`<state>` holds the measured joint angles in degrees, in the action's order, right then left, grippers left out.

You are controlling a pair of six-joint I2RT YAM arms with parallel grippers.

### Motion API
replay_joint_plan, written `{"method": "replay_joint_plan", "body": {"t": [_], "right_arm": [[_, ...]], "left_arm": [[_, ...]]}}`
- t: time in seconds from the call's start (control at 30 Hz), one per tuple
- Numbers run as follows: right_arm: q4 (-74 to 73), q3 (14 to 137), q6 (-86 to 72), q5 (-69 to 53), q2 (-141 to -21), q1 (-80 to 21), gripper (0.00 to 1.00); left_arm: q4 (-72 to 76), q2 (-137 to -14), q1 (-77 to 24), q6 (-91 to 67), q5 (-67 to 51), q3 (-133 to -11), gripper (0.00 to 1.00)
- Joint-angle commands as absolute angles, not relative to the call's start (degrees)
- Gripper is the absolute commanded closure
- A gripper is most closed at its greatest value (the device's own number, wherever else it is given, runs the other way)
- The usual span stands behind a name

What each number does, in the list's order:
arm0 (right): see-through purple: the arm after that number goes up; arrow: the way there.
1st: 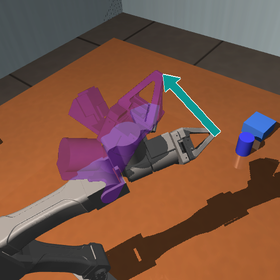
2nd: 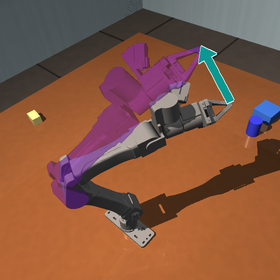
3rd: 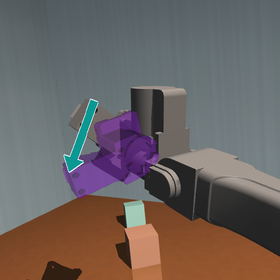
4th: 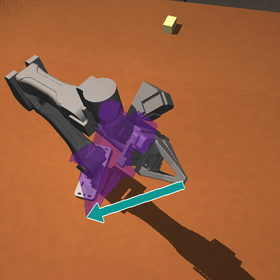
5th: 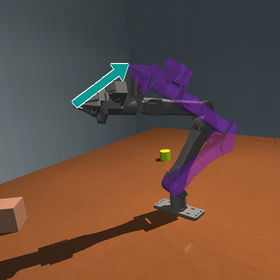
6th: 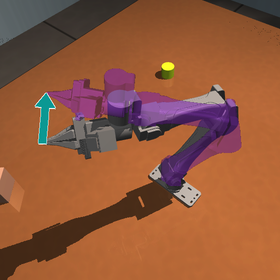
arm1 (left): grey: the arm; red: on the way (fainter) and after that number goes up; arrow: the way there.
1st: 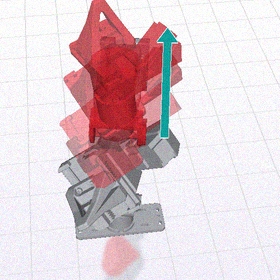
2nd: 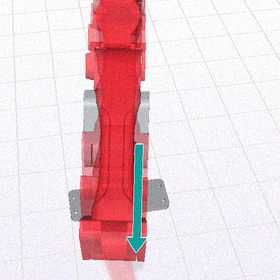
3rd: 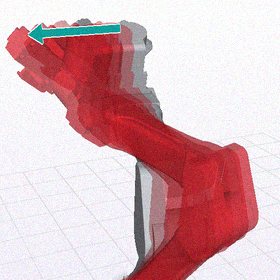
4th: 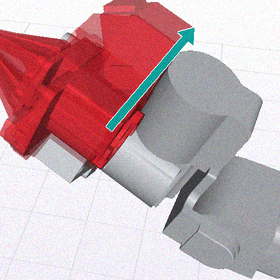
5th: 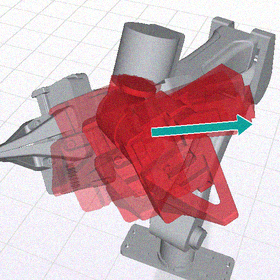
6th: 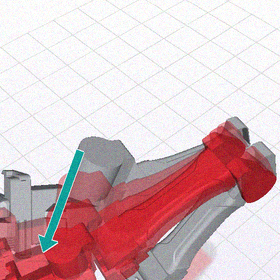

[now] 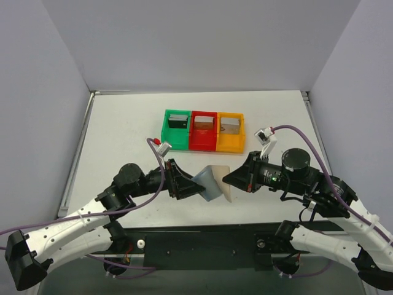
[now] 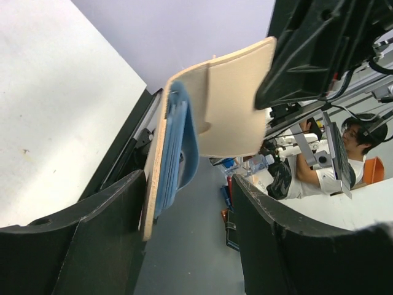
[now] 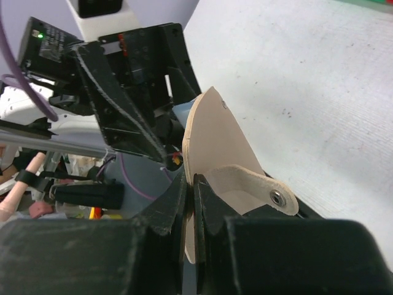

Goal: Take the credit cards out of the card holder
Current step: Open the card holder.

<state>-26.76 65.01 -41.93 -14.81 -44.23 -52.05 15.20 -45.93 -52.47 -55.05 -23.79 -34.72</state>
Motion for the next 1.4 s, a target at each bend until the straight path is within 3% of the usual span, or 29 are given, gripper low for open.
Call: {"method": "replay_joint_plan", "body": {"t": [0.0, 0.33, 0.53, 0.97, 1.0, 1.1, 1.17, 1.2, 1.27, 1.37], "right_arm": [[-20.6, 65.8, -44.4, -18.4, -43.8, -51.7, 1.0], [-20.8, 66.0, -44.4, -18.3, -42.6, -51.7, 1.0], [-20.7, 65.0, -44.5, -18.3, -42.0, -50.8, 1.0], [-18.9, 63.5, -45.1, -18.6, -42.0, -50.5, 1.0], [-18.9, 63.3, -44.9, -18.7, -41.7, -50.5, 1.0], [-19.1, 62.6, -43.8, -19.2, -42.0, -50.3, 1.0], [-19.4, 62.7, -42.5, -20.5, -43.0, -50.3, 0.85], [-19.7, 62.7, -42.2, -21.3, -44.0, -50.4, 0.66], [-20.0, 62.7, -41.4, -22.9, -45.3, -50.8, 0.51], [-20.3, 62.5, -40.9, -21.5, -46.4, -51.6, 0.41]], "left_arm": [[22.1, -44.9, -52.7, -56.1, -23.0, -31.8, 0.32], [28.7, -42.8, -52.7, -57.5, -24.4, -29.9, 0.35], [26.2, -39.5, -52.7, -56.8, -24.3, -31.0, 0.43], [25.1, -39.2, -52.7, -56.2, -24.5, -32.4, 0.81], [25.0, -39.0, -52.7, -55.9, -24.6, -32.8, 0.92], [20.7, -38.8, -52.7, -55.6, -24.3, -34.5, 1.0], [18.8, -38.6, -52.7, -55.1, -24.0, -36.2, 1.0], [18.3, -38.6, -52.7, -55.1, -24.0, -37.3, 1.0], [14.6, -38.8, -52.7, -54.1, -23.3, -40.0, 1.0], [6.3, -40.9, -52.7, -52.2, -22.8, -44.2, 1.0]]}}
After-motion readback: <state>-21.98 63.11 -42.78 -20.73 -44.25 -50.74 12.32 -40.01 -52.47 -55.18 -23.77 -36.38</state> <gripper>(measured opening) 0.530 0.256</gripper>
